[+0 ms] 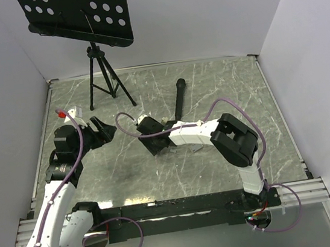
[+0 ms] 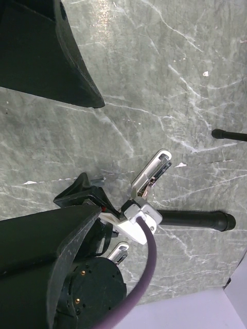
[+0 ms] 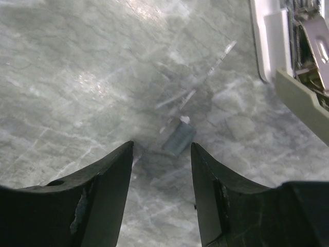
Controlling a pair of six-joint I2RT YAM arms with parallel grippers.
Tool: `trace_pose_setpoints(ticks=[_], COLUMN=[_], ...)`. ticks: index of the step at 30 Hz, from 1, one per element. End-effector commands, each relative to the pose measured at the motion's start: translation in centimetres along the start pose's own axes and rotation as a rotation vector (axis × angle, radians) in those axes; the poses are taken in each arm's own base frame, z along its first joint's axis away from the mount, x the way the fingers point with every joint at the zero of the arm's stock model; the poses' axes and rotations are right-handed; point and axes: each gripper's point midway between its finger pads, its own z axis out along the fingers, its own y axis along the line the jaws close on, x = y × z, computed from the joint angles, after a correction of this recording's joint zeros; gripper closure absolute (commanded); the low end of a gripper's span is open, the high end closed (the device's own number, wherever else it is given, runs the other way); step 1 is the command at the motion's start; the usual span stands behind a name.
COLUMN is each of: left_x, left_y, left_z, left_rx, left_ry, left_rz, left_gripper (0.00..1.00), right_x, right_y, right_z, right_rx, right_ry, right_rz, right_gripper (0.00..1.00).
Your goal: Unload the staples from the stapler
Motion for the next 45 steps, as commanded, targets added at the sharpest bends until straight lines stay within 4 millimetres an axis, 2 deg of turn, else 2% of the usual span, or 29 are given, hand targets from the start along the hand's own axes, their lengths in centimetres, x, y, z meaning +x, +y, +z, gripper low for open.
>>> trace_pose_setpoints(ticks=[1,10,32,39,45], left_x=[-1.8,-2.0,-2.2,-2.2,-2.1], left_y=[-1.1,-1.1,-1.2,-1.2,-1.2], left_z=[-0.2,-0.5,-0.6,-0.6,-0.6], left_rx=[0.027,0.023,0.024,0.024,0.024], left_ry=[-0.039,-0.055,-0.061,-0.061,-0.060], left_rz=[0.019,0.023,0.024,0.026,0.026], left_gripper=[0.20,0.21,0.21,0.21,0.21], right_x=[-1.9,-1.2,-0.4,-0.3,-0.1], right_y=[0.0,0.3,-0.7,-0.4,-0.8], right_z=[-0.8,-0.4,0.4,1.4,1.4], right_rx=[0.030,0.056,0.090,0.091,0.109], right_ry=[-0.018,0.037,0.067,0.088,0.090], right_rz=[0.060,0.195,0.292,0.296,0.287], right_gripper=[0.44,0.46,0.48,0.56,0.61])
